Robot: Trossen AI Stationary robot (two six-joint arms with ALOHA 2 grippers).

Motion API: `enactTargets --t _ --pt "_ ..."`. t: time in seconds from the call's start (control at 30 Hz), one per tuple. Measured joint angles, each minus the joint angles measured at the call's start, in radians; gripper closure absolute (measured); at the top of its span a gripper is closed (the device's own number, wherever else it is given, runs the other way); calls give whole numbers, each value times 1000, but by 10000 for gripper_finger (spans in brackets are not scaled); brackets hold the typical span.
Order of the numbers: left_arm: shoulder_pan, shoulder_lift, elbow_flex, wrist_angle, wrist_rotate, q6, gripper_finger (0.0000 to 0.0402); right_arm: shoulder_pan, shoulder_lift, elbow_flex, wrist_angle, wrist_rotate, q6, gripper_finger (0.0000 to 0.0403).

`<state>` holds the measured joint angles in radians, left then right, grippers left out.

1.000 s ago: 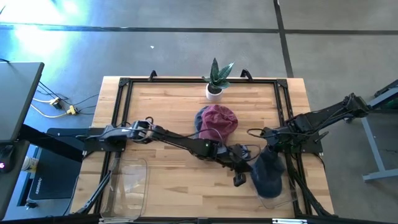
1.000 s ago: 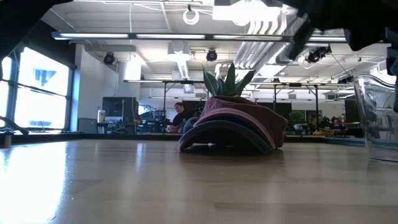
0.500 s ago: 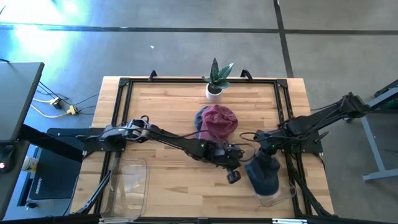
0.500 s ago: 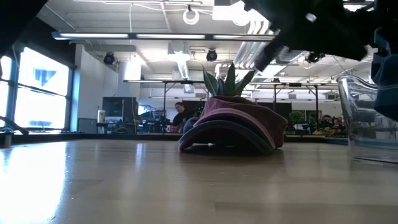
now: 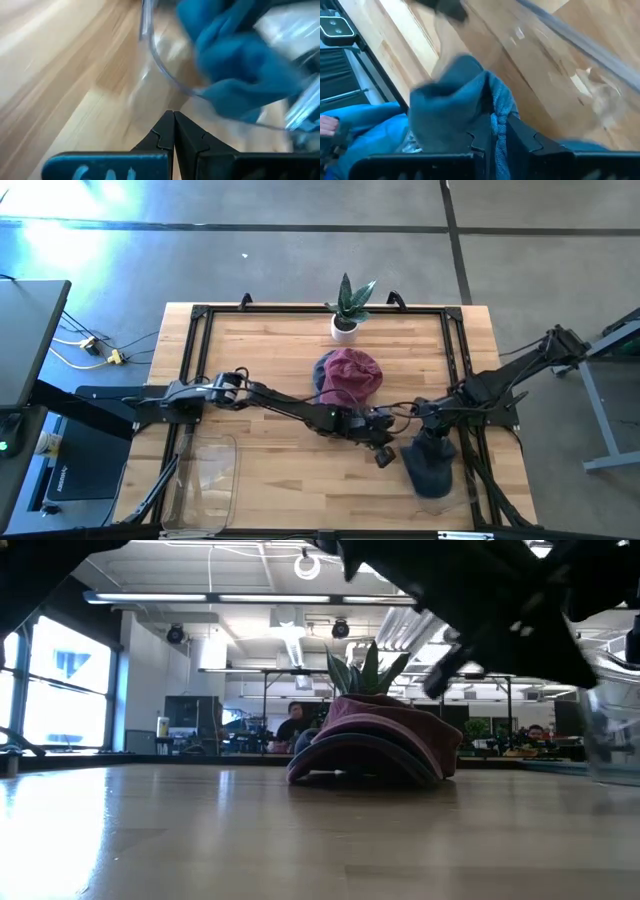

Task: Pick & Place hat
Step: Put the blue cap into the right transparent bin

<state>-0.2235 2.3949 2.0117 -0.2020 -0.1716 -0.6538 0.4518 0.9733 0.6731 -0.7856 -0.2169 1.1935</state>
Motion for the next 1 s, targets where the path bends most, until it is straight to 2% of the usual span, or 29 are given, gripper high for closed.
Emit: enactTargets --t 0.1,0.27,0.4,0.57,0.7,0.77,0.83,1.0 --pt "1 18 -8 31 20 1 402 19 0 0 5 -6 19 375" --pt "14 75 -4 171 26 5 402 59 0 0 20 -11 62 371" --pt "23 95 0 229 65 25 402 84 0 0 0 60 63 372" --pt "24 98 6 67 66 49 402 86 0 0 -103 145 62 377" --pt "13 63 85 -24 62 96 402 86 0 0 -197 197 108 371" --pt "-2 23 121 -119 64 132 402 86 0 0 -214 232 111 372" --pt "-21 17 177 -147 57 156 401 86 2 0 -220 271 111 374" --pt "-80 -13 309 -409 -35 209 402 91 12 0 -227 358 156 370"
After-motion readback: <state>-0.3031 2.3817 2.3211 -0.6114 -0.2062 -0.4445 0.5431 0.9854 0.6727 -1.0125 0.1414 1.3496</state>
